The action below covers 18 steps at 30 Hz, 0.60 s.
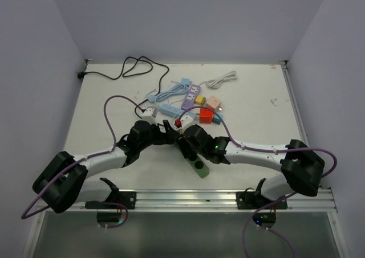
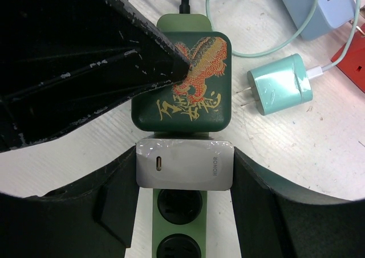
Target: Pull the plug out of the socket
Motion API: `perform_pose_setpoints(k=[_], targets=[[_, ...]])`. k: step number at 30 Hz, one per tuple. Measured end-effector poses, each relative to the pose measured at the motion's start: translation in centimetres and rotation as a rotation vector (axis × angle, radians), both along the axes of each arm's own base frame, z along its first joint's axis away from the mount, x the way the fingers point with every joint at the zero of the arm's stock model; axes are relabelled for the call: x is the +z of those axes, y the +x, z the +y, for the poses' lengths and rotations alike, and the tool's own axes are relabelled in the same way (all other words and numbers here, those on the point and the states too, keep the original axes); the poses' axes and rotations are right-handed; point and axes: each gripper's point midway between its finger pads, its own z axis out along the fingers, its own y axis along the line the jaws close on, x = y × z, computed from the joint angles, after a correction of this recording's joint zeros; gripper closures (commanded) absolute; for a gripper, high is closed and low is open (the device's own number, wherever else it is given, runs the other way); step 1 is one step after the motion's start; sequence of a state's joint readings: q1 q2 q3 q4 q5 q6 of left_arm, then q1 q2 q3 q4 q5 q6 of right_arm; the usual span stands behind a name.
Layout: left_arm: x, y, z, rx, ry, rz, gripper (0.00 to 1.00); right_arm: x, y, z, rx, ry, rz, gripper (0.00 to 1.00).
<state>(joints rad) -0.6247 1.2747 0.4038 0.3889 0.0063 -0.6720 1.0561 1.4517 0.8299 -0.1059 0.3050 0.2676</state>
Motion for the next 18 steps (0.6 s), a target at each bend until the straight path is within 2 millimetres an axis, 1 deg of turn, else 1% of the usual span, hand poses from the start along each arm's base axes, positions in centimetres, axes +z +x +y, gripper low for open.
perform_pose_setpoints(k=[1,5,10,14,18], targets=[[0.0,0.0,0.0,0.000,-0.001,-0.001,0.01,0.0,0.0,0.0,0.000,-0.002,0.001,0.61],[0.0,0.1,0.0,0.003,-0.001,-0.003,0.01,-0.2,0.1,-0.2,0.000,0.009,0.027,0.61],[0.2,0.5,0.1,0.023,-0.008,-0.014,0.01,0.1,1.1,-0.8,-0.012,0.112,0.130,0.62],[0.2,0.6,0.1,0.028,-0.007,-0.016,0.01,-0.1,0.9,-0.7,0.004,0.148,0.170,0.65],[0.2,0.6,0.1,0.028,-0.007,-0.015,0.01,-0.1,0.6,-0.5,0.013,0.134,0.157,0.65]])
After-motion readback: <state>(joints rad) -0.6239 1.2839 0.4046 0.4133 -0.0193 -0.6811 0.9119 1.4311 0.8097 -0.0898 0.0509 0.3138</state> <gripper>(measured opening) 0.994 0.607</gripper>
